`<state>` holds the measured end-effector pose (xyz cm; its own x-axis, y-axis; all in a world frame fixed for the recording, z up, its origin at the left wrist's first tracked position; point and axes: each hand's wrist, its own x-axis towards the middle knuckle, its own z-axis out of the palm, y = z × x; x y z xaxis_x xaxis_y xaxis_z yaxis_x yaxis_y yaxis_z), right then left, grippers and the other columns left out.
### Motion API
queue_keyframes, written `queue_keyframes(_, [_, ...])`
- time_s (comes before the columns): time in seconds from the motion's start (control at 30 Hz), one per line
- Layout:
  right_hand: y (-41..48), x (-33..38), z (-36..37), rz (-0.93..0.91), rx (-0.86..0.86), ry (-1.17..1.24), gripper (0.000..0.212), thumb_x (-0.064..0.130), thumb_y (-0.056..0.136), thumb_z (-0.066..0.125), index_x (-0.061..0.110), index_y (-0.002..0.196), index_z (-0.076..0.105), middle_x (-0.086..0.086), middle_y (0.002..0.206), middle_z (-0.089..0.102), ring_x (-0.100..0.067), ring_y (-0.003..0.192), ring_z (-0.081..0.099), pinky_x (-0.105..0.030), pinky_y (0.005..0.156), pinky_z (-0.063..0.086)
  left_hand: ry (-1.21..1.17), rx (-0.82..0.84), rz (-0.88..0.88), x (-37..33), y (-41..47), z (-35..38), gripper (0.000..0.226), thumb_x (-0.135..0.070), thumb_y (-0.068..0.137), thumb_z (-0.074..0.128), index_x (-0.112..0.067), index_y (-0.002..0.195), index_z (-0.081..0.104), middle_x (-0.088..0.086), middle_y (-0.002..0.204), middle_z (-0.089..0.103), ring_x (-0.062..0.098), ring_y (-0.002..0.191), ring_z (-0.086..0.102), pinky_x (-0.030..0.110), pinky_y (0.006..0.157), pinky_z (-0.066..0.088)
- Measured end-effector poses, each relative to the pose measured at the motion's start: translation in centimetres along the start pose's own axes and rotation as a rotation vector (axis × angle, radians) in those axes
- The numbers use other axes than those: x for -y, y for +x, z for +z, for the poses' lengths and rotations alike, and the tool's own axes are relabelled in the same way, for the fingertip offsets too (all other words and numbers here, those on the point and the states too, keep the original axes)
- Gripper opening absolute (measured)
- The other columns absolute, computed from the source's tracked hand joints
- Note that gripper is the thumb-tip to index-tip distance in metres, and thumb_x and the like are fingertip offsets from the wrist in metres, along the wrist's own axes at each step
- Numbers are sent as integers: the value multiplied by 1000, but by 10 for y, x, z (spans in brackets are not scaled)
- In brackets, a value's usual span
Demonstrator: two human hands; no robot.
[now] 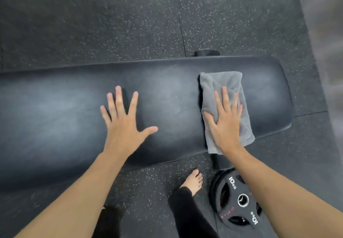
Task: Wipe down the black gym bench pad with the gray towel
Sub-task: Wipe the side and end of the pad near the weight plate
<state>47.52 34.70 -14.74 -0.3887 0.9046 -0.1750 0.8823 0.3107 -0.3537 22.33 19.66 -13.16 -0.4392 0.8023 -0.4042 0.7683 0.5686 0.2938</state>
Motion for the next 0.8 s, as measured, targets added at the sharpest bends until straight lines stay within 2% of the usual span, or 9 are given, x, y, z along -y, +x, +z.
queue_keyframes(0.07, [-35, 55, 31, -38, 28, -15, 73, 60, 99, 35, 28, 163, 22, 5, 173, 8, -33, 159, -4, -61, 126, 3, 33, 29, -130, 68, -16, -24, 129, -92, 60, 49, -30, 162, -2, 12, 166, -25, 41, 152, -19, 70, 117, -1])
queue_keyframes(0.17, [-83, 148, 77, -74, 53, -50, 73, 56, 99, 37, 27, 163, 20, -1, 173, 9, -38, 158, -4, -65, 124, 7, 12, 171, -342, 152, -31, -55, 148, -94, 46, 62, -40, 155, -24, 2, 161, -40, 41, 148, -30, 74, 113, -6])
queue_keyframes(0.23, [-107, 210, 107, -168, 75, -102, 75, 54, 98, 40, 27, 164, 19, -4, 173, 11, -43, 157, 0, -67, 123, 10, -9, 213, -330, 179, -33, -55, 148, -94, 49, 61, -41, 149, -35, -4, 155, -48, 41, 145, -37, 76, 112, -9])
queue_keyframes(0.33, [-125, 270, 134, -302, 126, -197, 75, 52, 97, 42, 25, 164, 20, -7, 172, 13, -47, 156, 4, -66, 124, 9, -17, 200, -268, 185, -29, -46, 134, -86, 67, 59, -37, 150, -35, -1, 155, -48, 45, 143, -39, 77, 108, -12])
queue_keyframes(0.43, [-129, 267, 133, -398, 155, -211, 72, 47, 99, 41, 23, 163, 20, -6, 172, 14, -45, 157, 4, -65, 124, 10, -31, 200, -250, 186, -27, -47, 114, -71, 85, 52, -35, 150, -35, 1, 155, -49, 47, 141, -41, 78, 106, -14])
queue_keyframes(0.53, [-137, 228, 119, -652, 200, -271, 72, 43, 99, 44, 27, 163, 17, -4, 172, 13, -41, 158, 3, -66, 121, 17, -57, 219, -226, 190, -26, -50, 109, -57, 92, 52, -34, 148, -39, 3, 148, -56, 48, 136, -47, 81, 104, -18])
queue_keyframes(0.67, [-136, 196, 112, -1005, 220, -429, 77, 44, 94, 49, 36, 163, 16, 2, 172, 13, -39, 158, 5, -61, 125, 8, -129, 236, -160, 191, -30, -53, 109, -76, 88, 44, -34, 148, -37, -2, 141, -59, 45, 133, -50, 74, 95, -29])
queue_keyframes(0.73, [-129, 205, 116, -1156, 192, -479, 81, 33, 91, 54, 37, 163, 16, 3, 172, 10, -38, 158, 4, -59, 126, 5, -137, 216, -100, 199, -35, -56, 99, -70, 94, 41, -34, 151, -31, -2, 148, -54, 43, 137, -48, 72, 101, -28])
queue_keyframes(0.8, [-128, 232, 127, -1354, 234, -557, 97, 17, 80, 70, 36, 162, 23, 3, 173, 5, -39, 158, 2, -60, 125, 3, -82, 133, 12, 220, -42, -60, 88, -61, 98, 43, -34, 158, -16, -3, 162, -36, 36, 147, -36, 68, 112, -20])
